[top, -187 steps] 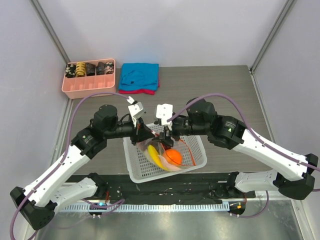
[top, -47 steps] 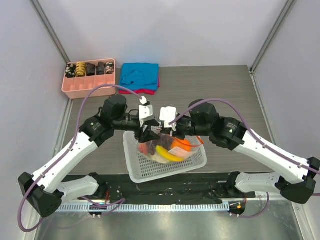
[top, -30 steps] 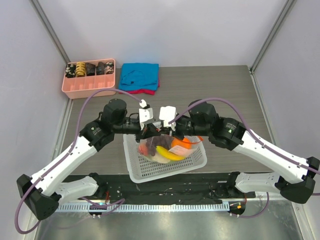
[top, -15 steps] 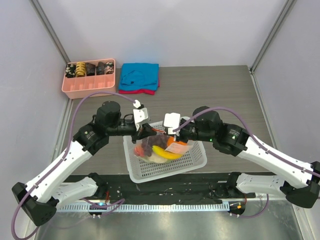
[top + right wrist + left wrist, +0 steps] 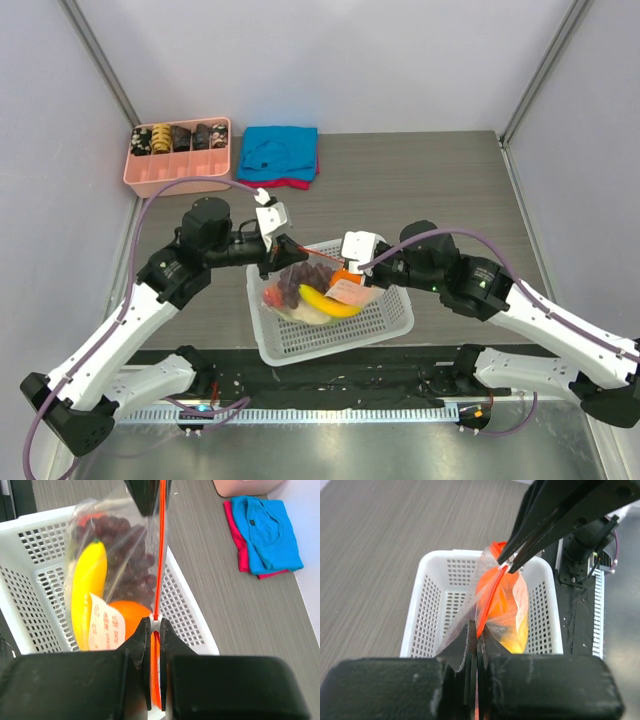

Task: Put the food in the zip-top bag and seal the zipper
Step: Zip the zipper food storage bag at the center of the board.

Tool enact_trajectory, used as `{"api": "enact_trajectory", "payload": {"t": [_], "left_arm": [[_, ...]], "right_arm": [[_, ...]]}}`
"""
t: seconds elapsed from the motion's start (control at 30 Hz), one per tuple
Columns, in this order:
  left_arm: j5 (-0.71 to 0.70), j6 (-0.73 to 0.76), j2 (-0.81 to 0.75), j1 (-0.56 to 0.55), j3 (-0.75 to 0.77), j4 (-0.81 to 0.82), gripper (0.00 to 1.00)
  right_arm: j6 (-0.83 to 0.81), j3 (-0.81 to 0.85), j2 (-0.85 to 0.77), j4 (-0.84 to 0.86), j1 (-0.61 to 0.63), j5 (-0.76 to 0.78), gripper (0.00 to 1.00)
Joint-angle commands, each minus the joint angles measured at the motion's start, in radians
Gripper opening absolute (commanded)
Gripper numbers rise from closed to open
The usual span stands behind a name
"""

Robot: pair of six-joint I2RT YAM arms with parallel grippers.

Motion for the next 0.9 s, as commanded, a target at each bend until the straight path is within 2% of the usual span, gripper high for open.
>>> {"api": "enact_trajectory", "payload": {"t": [0.0,0.43,0.87], "left_arm": [[-0.015,-0.046,-0.032,0.037,0.103,0.111,0.00],[0.003,-0.007,-0.019,0.065,0.191,0.024,0.00],[0.014,0.011,-0.019,0.080,0.183,0.016,0.00]], "right_arm": [[0.007,-0.016,-0.041,-0.111,-0.011,0.103,0.01],[0.003,-0.121,-0.166,-0.217,-0.010,0.201,0.01],[0.001,-0.156,-0.245,-0.338,-0.010,0.242,0.01]]}}
